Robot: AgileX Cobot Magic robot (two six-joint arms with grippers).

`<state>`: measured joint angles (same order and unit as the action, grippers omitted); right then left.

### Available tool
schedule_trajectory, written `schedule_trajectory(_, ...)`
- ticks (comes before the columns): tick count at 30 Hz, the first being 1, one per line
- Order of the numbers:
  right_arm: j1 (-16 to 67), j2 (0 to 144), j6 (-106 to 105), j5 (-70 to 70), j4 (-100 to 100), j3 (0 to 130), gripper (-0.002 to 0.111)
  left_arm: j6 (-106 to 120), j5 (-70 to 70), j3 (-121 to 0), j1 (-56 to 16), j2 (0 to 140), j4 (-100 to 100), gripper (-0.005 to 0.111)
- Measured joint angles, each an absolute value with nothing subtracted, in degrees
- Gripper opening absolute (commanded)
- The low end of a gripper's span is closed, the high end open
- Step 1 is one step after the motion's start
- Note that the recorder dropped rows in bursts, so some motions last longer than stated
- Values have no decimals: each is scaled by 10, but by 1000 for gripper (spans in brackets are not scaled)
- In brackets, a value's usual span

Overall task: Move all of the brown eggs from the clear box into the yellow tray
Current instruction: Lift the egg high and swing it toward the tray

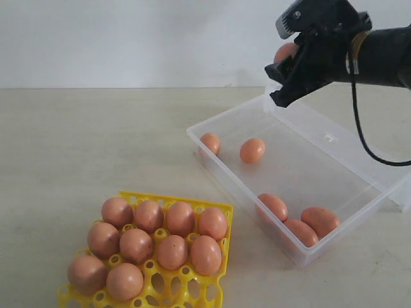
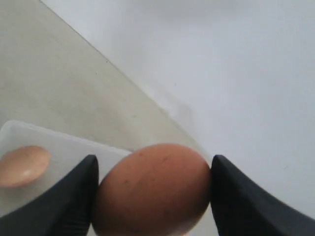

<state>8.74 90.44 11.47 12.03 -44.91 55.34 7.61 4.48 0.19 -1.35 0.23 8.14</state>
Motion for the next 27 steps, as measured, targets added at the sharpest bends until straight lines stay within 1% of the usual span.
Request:
schedule_trajectory(5,91,845,-157,128,-435,553,0,76,45,2,-14,2,81,4)
schedule_trajectory(8,91,807,-293,137,-382,553,0,76,45,2,-14,2,81,4)
schedule_trajectory(11,91,781,-374,182,-286,555,0,76,45,2,-14,2,81,4)
schedule_trajectory(14,92,769,-388,280,-145,564,0,76,45,2,-14,2,81,4)
schedule_trajectory(16,92,765,-329,367,-40,570,0,76,45,2,-14,2,81,4)
schedule_trajectory(17,92,764,-237,423,34,580,0,76,45,2,-14,2,81,4)
schedule_trajectory(18,92,762,-178,437,62,587,0,76,45,2,-14,2,81,4)
schedule_trajectory(19,92,762,-58,441,75,601,0,76,45,2,-14,2,81,4)
schedule_trajectory(20,92,762,0,440,52,608,0,76,45,2,-14,2,81,4)
schedule_trajectory(21,92,764,83,437,-42,619,0,76,45,2,-14,2,81,4)
schedule_trajectory(22,92,764,122,437,-118,626,0,76,45,2,-14,2,81,4)
schedule_trajectory(24,92,764,286,448,-414,647,0,76,45,2,-14,2,81,4)
schedule_trajectory(27,93,764,538,465,-673,640,0,76,45,2,-14,2,81,4)
